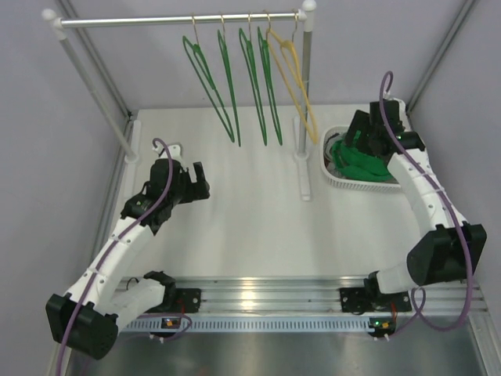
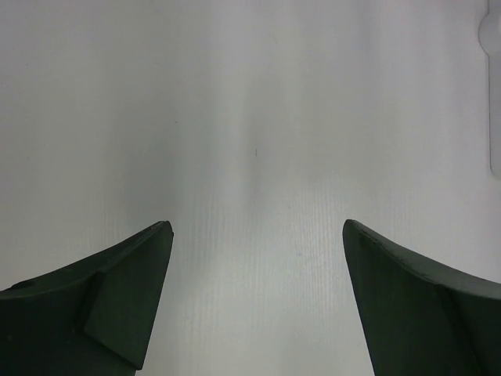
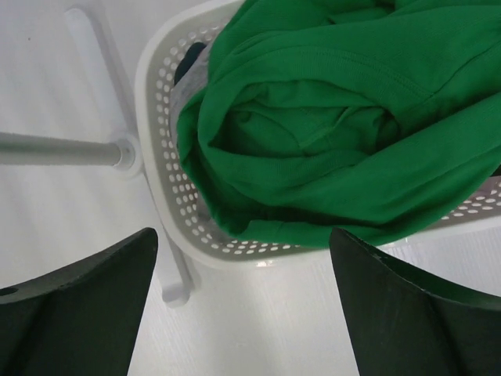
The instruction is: Place the tank top on the hanger
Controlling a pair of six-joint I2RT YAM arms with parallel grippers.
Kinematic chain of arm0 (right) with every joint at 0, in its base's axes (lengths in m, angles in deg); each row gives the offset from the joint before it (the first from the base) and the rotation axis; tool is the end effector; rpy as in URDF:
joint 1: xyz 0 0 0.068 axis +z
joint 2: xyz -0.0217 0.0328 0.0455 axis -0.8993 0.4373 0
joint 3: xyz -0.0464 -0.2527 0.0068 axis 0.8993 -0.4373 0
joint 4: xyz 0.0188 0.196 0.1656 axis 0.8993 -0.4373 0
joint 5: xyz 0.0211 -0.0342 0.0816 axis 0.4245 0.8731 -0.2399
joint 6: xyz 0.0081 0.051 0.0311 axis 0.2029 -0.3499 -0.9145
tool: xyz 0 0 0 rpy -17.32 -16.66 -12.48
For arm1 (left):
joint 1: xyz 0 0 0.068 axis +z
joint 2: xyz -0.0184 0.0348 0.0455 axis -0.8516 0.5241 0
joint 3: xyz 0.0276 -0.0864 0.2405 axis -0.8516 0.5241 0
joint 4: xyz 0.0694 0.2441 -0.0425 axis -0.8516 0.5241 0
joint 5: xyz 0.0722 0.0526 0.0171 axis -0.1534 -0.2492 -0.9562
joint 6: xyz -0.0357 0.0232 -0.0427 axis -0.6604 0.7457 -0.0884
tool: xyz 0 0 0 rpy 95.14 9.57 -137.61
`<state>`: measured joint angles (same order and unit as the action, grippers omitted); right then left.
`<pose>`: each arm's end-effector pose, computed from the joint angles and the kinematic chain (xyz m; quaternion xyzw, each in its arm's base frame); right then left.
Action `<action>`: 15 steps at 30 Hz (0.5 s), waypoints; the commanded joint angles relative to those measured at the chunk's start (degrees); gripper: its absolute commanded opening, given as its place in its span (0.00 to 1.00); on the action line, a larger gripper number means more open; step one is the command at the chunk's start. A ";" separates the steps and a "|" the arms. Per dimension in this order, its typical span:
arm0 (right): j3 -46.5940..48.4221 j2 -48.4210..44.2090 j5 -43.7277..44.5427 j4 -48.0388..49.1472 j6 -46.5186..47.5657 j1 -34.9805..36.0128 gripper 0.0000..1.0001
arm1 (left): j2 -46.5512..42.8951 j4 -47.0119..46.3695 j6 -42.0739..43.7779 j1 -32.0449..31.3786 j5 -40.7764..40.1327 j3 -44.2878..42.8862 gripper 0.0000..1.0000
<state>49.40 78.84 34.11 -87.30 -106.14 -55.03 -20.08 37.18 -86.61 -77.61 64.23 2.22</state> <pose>0.3077 0.0376 0.3348 0.1745 0.8858 0.0101 0.4298 0.2123 -0.0673 0.2835 -0.0575 0.8888 -0.1007 0.4434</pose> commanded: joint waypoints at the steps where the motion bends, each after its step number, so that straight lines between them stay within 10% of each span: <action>1: 2.93 5.26 -2.55 2.26 0.71 -1.57 0.90 | -0.99 -0.53 -0.02 0.24 1.15 -0.45 0.95; 15: 9.53 22.76 -3.34 6.83 3.70 -1.48 0.62 | -0.99 -0.27 0.07 0.24 1.33 -0.36 0.95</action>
<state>55.39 101.07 30.04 -83.19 -103.47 -56.39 -20.10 37.36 -86.61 -77.61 65.26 2.22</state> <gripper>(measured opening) 0.644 0.949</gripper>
